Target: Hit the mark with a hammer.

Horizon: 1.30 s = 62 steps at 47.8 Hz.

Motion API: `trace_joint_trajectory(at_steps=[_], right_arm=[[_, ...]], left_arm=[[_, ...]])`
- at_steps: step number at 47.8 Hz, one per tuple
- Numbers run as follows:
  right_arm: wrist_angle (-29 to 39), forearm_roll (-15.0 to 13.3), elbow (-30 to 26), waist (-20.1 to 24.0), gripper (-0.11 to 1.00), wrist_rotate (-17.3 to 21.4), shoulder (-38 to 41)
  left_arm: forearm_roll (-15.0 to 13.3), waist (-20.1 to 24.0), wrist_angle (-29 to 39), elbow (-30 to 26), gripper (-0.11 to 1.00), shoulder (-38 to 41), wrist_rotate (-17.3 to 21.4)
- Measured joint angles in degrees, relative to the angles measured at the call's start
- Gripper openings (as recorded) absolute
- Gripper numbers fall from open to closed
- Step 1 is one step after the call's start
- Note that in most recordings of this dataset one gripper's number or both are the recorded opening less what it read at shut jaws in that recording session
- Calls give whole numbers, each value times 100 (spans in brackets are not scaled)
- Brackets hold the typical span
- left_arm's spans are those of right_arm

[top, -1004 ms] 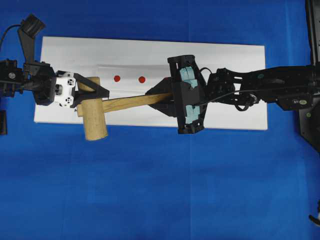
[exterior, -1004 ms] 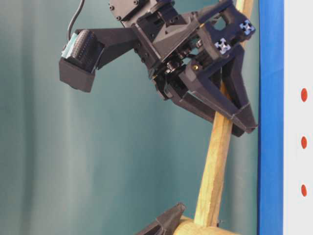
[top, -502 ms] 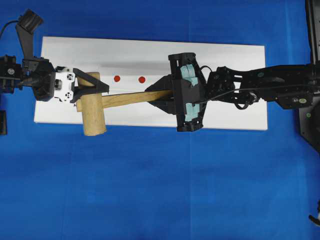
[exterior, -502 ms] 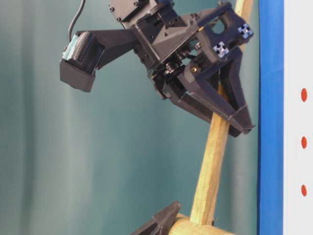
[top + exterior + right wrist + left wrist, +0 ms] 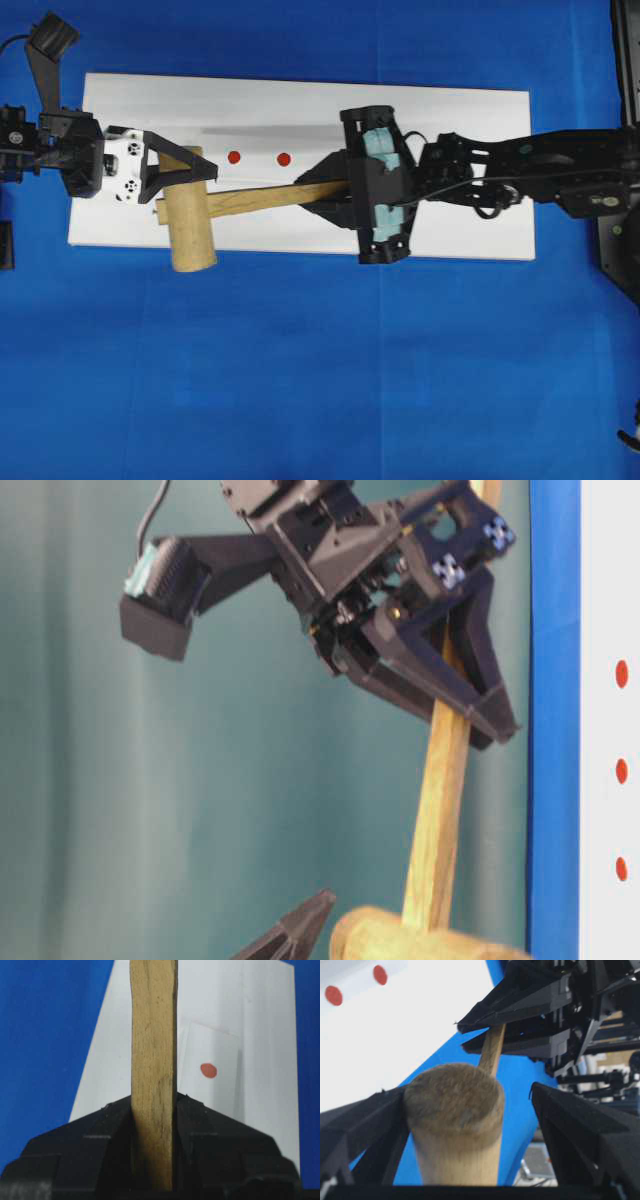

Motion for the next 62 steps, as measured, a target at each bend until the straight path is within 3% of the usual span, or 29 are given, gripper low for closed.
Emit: trace_joint_trajectory(at_steps=[16, 28, 41, 48, 62], right_arm=[[26, 220, 703, -18, 7, 18, -721], [26, 396, 1037, 0, 7, 18, -1081], [18, 501, 1046, 26, 7, 114, -1081], [0, 703, 853, 255, 7, 404, -844], [-466, 1213, 571, 1063, 7, 870, -158]], left_arm=[[0, 0, 483, 589, 87, -1160, 44], [0, 35, 1336, 817, 87, -2294, 105], [53, 343, 1723, 905, 87, -2593, 193], [132, 352, 1591, 905, 86, -2408, 826], [141, 352, 984, 905, 84, -1881, 3261]])
